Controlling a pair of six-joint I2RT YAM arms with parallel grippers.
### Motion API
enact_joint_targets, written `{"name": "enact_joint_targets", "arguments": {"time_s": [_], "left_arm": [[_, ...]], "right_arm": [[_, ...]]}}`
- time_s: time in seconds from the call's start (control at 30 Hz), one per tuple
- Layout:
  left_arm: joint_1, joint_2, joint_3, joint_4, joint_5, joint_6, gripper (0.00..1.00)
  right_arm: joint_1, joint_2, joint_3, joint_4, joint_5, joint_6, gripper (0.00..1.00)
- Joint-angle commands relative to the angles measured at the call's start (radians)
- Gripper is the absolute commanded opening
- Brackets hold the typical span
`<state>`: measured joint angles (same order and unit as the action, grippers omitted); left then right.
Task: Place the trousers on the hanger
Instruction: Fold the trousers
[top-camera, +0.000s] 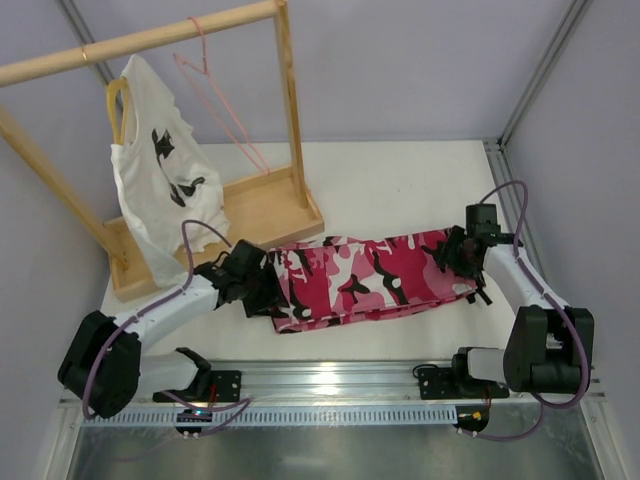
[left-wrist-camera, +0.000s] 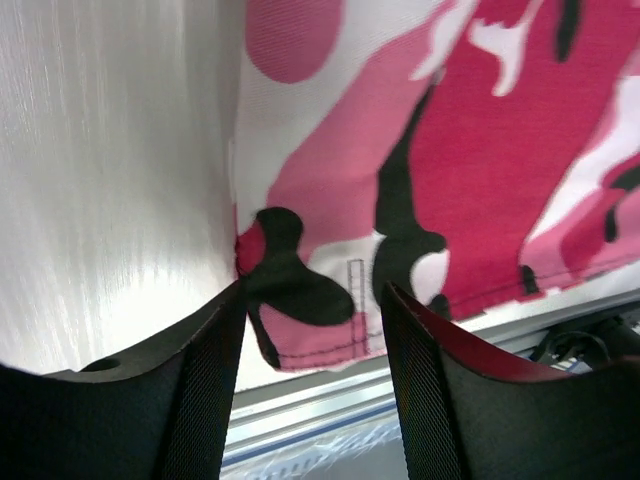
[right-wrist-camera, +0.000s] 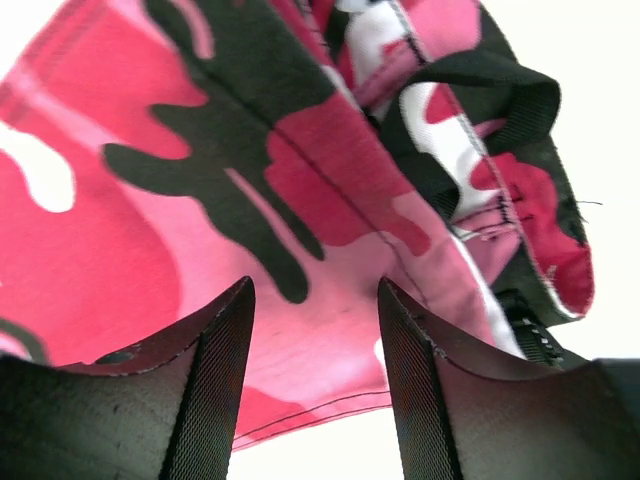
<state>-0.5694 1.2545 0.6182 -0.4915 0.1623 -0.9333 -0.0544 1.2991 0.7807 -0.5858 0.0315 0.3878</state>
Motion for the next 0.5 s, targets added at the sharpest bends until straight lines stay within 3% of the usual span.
{"name": "enact_joint_targets", "arguments": {"time_s": [0.0, 0.2, 0.33, 0.47], "left_arm": [[-0.014, -0.095, 0.084, -0.062, -0.038, -0.006, 0.57], [-0.093, -0.084, 0.098, 0.028, 0.046, -0.050, 0.55], [-0.138, -0.064, -0.021, 0.152, 0.071, -0.107, 0.38], [-0.139, -0.066, -0.109, 0.150, 0.034, -0.134, 0.31]], "right_arm": [[0.001, -0.072, 0.054, 0.032, -0.079, -0.001, 0.55], [-0.008, -0.073, 0.059, 0.036, -0.120, -0.006, 0.53], [-0.053, -0.060, -0.023, 0.093, -0.127, 0.013, 0.53], [-0.082, -0.035, -0.058, 0.132, -0.125, 0.020, 0.53]]}}
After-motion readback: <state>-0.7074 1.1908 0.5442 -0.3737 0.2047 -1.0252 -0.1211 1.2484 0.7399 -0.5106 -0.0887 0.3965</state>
